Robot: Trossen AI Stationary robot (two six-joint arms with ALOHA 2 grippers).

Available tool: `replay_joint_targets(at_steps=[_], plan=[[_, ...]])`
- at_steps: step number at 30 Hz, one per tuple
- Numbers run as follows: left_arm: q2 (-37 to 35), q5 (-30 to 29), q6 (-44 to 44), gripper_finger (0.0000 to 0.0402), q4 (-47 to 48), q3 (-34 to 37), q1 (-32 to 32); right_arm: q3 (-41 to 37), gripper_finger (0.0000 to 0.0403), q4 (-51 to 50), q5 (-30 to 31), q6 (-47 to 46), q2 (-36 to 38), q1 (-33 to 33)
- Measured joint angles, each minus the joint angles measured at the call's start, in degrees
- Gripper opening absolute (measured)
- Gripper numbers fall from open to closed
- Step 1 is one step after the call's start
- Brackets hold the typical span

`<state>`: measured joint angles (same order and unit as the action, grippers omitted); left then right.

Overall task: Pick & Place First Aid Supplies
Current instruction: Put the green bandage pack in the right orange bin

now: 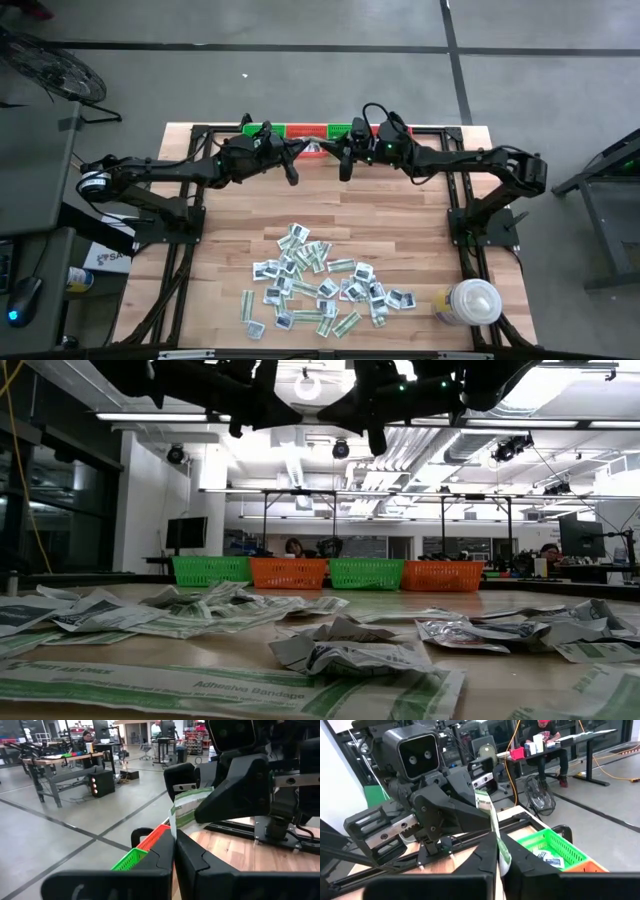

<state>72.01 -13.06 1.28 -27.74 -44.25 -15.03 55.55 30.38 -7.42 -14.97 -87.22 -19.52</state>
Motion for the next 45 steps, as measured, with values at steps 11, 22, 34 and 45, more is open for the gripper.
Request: replay_joint_targets(at_steps=[11, 22, 34, 45], plan=[[-0.04, 0.88, 4.48, 0.0037, 0.5, 0.0, 0.0, 0.0, 0.0001, 0.12, 0.66, -1.04, 0.0, -0.01], [-8.22, -5.46, 13.29, 0.0142, 7.72, -0.02, -0.02, -0.02, 0.0, -10.66, 4.68, -1.74, 2.16, -3.6], [-20.88, 1.13, 16.31, 0.0147, 23.37, -0.02, -9.8, -0.02, 0.0, -35.56, 9.15, -6.4, 8.2, -13.95], [-22.34, 15.0, 17.99, 0.0147, 25.41, -0.02, -21.34, -0.04, 0.0, -52.54, 14.29, -15.23, 7.89, -22.28]])
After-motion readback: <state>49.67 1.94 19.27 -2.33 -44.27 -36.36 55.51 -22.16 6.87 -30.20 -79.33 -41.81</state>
